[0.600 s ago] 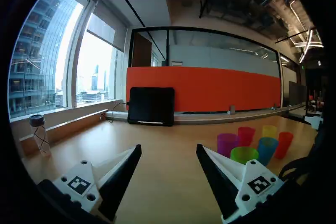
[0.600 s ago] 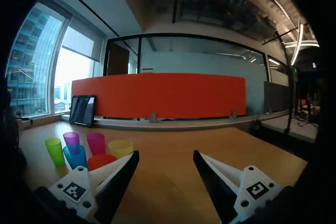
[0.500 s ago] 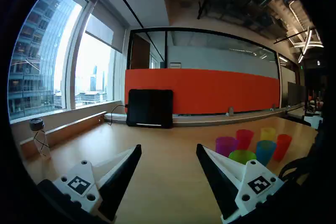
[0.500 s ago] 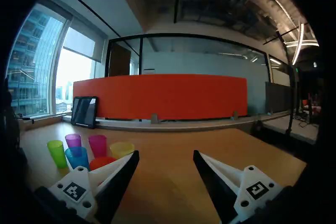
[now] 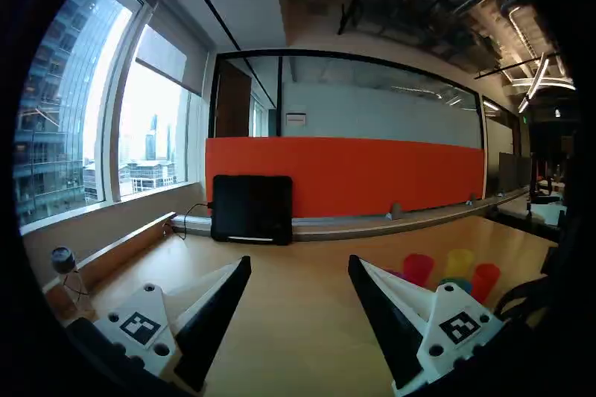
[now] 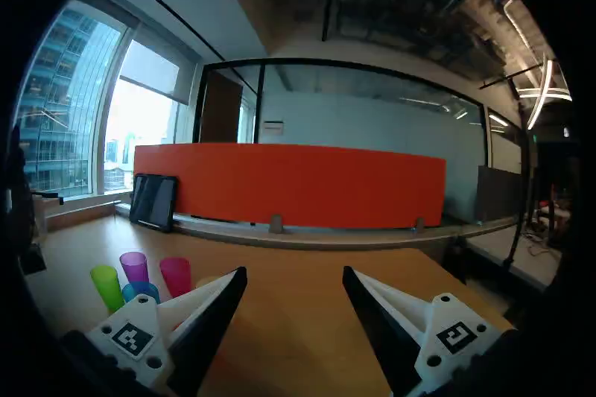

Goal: Pour water

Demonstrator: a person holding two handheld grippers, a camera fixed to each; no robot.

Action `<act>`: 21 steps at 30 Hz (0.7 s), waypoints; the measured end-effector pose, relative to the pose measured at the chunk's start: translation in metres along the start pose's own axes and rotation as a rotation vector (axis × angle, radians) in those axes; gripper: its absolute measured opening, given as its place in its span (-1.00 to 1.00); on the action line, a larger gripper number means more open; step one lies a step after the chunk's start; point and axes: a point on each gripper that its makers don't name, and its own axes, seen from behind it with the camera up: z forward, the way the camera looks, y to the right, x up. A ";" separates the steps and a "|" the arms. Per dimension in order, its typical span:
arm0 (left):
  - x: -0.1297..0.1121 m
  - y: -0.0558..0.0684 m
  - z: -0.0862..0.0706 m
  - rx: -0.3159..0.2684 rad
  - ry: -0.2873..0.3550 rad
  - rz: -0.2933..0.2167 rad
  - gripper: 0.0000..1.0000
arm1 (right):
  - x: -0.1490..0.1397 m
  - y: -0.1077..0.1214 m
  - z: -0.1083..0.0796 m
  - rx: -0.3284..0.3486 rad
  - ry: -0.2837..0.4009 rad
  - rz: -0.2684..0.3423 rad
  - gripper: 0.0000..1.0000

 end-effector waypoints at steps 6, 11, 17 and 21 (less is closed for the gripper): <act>0.032 0.004 0.007 -0.026 -0.002 0.005 0.94 | 0.034 -0.005 0.003 0.032 -0.001 0.041 0.99; 0.062 0.008 0.011 -0.047 0.009 0.022 0.94 | 0.062 -0.008 0.008 0.057 0.009 0.052 0.99; 0.093 0.011 0.015 -0.074 0.019 0.032 0.94 | 0.093 -0.011 0.010 0.081 0.021 0.063 0.99; 0.114 0.013 0.016 -0.089 0.027 0.045 0.94 | 0.108 -0.010 0.012 0.091 0.019 0.069 0.99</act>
